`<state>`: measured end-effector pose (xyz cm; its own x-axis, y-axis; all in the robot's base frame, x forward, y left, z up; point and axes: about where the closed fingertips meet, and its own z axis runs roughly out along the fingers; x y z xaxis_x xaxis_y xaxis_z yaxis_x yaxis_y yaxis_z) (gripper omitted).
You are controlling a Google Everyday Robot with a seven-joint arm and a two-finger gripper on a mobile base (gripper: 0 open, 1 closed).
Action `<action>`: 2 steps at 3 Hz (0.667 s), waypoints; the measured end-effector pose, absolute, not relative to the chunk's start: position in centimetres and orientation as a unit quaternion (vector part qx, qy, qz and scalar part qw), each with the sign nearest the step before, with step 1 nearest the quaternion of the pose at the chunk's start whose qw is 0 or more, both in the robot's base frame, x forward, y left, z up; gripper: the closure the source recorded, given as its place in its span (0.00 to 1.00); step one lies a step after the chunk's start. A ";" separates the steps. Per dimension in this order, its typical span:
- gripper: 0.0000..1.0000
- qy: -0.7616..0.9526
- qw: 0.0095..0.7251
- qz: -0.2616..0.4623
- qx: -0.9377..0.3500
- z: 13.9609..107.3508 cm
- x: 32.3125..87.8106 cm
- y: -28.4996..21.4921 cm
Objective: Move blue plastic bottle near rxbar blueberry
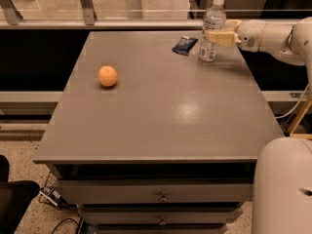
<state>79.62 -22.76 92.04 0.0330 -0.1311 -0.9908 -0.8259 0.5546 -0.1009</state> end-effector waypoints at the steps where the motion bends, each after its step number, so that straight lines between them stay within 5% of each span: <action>1: 0.11 0.634 0.611 0.286 -0.378 91.9 79.7 -22.4; 2: 0.00 0.634 0.610 0.288 -0.379 91.9 79.8 -22.1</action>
Offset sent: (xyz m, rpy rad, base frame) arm 0.0009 0.0029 -0.0007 0.0007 0.0011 0.0038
